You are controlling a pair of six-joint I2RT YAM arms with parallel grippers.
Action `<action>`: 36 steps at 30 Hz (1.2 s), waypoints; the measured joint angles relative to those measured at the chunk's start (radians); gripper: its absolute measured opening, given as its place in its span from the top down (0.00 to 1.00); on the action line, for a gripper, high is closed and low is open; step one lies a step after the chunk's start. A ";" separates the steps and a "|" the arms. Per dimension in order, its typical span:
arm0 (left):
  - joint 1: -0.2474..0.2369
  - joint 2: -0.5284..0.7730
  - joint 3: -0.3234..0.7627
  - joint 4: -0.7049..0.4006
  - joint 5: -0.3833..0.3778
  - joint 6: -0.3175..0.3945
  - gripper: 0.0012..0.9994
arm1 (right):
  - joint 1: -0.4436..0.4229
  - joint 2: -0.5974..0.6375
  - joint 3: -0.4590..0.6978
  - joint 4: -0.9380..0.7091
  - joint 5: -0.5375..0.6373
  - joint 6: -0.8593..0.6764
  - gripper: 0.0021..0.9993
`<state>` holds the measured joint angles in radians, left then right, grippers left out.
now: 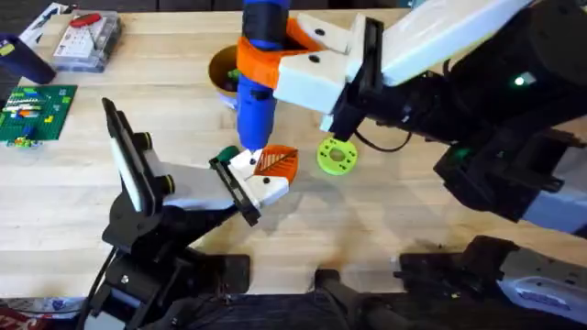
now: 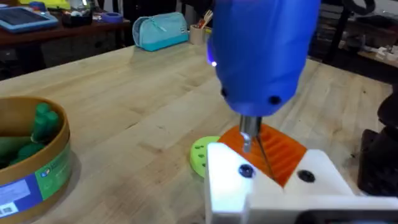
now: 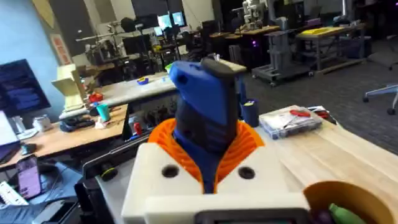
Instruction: Pick up the gripper from the table and insert it into the empty holder that is missing its gripper. Then pick up a screw, insert it into the mounting hole, and use the screwdriver to tighten it. Finally, clean up the table by picking up the vegetable and placing it into the bucket.
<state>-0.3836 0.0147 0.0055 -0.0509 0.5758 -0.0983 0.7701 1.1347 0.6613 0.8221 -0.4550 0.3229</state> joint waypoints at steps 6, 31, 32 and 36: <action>0.000 0.000 0.000 0.000 0.000 0.000 0.99 | 0.006 0.013 0.000 0.000 0.000 0.000 0.95; 0.000 0.000 0.000 -0.001 0.000 0.000 0.99 | 0.006 0.028 0.002 -0.015 0.010 0.022 0.95; 0.000 0.000 0.000 -0.001 0.000 0.000 0.99 | 0.006 0.028 0.002 -0.015 0.010 0.022 0.95; 0.000 0.000 0.000 -0.001 0.000 0.000 0.99 | 0.006 0.025 0.002 -0.016 0.010 0.024 0.95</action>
<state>-0.3836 0.0148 0.0055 -0.0516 0.5758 -0.0982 0.7761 1.1595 0.6628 0.8065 -0.4450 0.3470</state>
